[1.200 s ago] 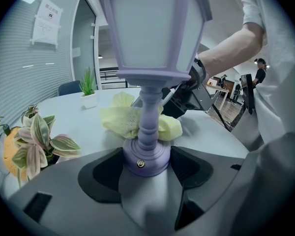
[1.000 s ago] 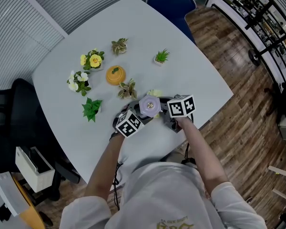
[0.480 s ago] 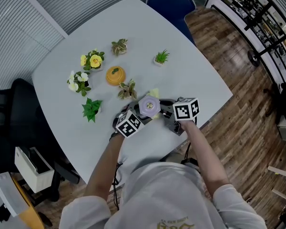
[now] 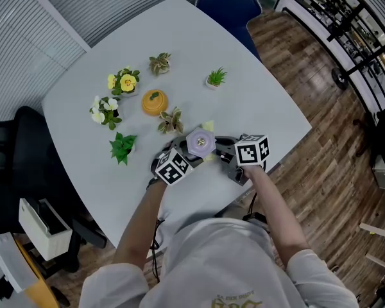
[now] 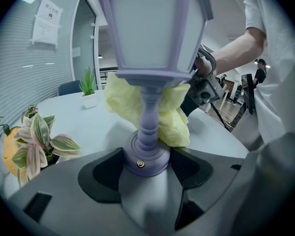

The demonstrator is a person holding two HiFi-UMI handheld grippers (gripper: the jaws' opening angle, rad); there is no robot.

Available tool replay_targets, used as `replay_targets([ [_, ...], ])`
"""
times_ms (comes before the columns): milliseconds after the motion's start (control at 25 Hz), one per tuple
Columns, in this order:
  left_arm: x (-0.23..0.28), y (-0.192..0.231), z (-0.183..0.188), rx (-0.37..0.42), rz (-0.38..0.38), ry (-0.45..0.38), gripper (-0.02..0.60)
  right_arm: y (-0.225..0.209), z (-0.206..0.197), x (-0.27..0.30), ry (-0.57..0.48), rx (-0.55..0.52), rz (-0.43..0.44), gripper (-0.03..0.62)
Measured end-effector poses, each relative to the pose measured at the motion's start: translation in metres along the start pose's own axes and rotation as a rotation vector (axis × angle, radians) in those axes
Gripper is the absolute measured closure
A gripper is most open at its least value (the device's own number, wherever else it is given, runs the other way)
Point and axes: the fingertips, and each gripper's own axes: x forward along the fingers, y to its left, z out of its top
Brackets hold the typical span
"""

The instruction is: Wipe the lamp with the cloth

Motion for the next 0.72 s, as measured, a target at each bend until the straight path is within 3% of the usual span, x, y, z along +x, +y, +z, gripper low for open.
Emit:
replay_targets([
  [480, 0.0, -0.001, 0.0, 0.0, 0.0, 0.0, 0.27, 0.013, -0.022, -0.007, 0.117, -0.095, 0.029, 0.539],
  [720, 0.0, 0.0, -0.001, 0.002, 0.002, 0.001, 0.27, 0.021, -0.019, -0.01, 0.124, -0.147, 0.029, 0.539],
])
